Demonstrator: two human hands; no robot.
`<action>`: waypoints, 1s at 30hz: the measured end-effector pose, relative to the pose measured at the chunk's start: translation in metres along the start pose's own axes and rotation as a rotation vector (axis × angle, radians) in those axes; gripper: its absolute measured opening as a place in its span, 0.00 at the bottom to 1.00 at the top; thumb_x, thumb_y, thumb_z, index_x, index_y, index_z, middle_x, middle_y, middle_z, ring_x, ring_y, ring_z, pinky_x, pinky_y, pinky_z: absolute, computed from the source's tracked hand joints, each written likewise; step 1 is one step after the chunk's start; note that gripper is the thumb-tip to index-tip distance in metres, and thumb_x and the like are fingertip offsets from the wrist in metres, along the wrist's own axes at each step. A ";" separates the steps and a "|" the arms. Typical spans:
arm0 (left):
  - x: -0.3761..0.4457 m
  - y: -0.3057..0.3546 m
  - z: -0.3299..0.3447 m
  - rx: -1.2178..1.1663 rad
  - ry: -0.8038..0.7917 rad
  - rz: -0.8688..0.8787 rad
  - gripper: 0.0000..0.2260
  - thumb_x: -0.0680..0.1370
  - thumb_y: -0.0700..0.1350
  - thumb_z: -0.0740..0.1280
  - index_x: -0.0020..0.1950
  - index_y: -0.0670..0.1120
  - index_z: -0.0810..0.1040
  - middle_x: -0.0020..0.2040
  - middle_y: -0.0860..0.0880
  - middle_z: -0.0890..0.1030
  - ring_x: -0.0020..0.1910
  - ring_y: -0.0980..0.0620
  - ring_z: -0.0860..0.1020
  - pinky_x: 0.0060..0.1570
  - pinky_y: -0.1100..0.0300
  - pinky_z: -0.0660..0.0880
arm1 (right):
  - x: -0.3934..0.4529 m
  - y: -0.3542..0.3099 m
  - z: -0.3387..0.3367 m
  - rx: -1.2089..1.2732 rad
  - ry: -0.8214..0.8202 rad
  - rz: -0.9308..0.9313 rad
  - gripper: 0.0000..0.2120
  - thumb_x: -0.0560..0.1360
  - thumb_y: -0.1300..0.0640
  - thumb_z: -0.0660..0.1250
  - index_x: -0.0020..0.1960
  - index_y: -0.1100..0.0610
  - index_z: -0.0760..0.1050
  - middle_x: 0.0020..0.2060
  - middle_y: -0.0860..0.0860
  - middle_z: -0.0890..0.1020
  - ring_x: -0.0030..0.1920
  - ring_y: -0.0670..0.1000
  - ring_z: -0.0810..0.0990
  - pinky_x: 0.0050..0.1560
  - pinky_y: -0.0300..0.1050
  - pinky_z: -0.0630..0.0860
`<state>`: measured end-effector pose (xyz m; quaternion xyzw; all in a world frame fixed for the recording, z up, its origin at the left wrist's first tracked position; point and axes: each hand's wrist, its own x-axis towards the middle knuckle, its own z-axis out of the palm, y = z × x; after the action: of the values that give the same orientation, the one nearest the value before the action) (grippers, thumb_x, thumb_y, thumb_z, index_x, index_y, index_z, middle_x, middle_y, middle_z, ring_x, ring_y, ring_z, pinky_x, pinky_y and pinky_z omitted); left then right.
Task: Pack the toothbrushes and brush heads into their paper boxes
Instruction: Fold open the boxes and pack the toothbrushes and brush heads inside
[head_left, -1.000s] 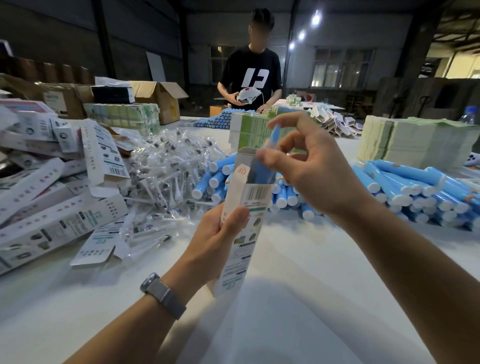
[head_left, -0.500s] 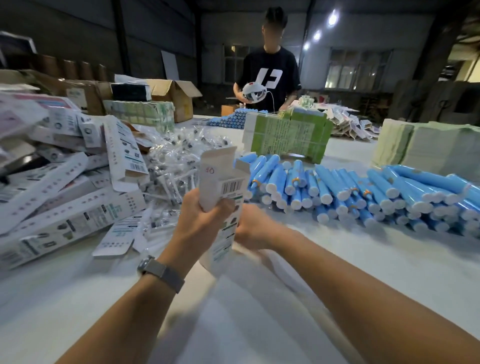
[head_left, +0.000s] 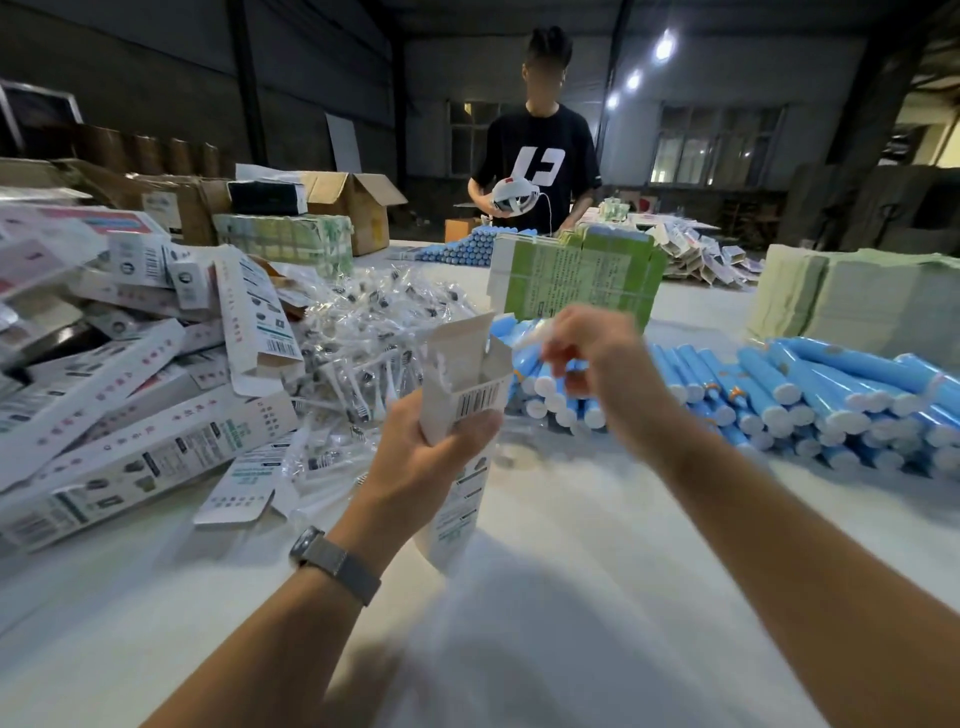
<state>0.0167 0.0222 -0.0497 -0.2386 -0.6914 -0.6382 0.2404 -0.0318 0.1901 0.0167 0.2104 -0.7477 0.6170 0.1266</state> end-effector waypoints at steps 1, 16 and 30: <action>-0.001 -0.001 0.001 0.008 -0.005 0.005 0.21 0.67 0.57 0.68 0.42 0.37 0.78 0.33 0.49 0.75 0.33 0.53 0.71 0.34 0.60 0.69 | -0.003 -0.016 -0.013 0.102 0.008 -0.028 0.12 0.67 0.55 0.58 0.29 0.53 0.76 0.27 0.50 0.75 0.29 0.49 0.70 0.28 0.37 0.67; -0.009 -0.003 0.015 0.026 -0.142 0.092 0.18 0.69 0.49 0.73 0.57 0.49 0.77 0.43 0.64 0.81 0.42 0.65 0.78 0.43 0.73 0.71 | -0.045 -0.062 -0.032 0.088 -0.312 -0.127 0.09 0.67 0.61 0.61 0.28 0.56 0.73 0.23 0.49 0.70 0.24 0.47 0.65 0.24 0.35 0.61; -0.010 0.013 0.030 -0.204 -0.002 0.014 0.36 0.68 0.73 0.68 0.62 0.46 0.70 0.49 0.42 0.81 0.46 0.37 0.81 0.41 0.40 0.82 | -0.041 -0.022 -0.010 0.029 -0.289 -0.126 0.04 0.72 0.53 0.70 0.43 0.50 0.75 0.35 0.46 0.78 0.33 0.45 0.74 0.30 0.37 0.69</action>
<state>0.0315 0.0525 -0.0484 -0.2671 -0.6215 -0.7033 0.2186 0.0137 0.2033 0.0198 0.3455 -0.7344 0.5818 0.0532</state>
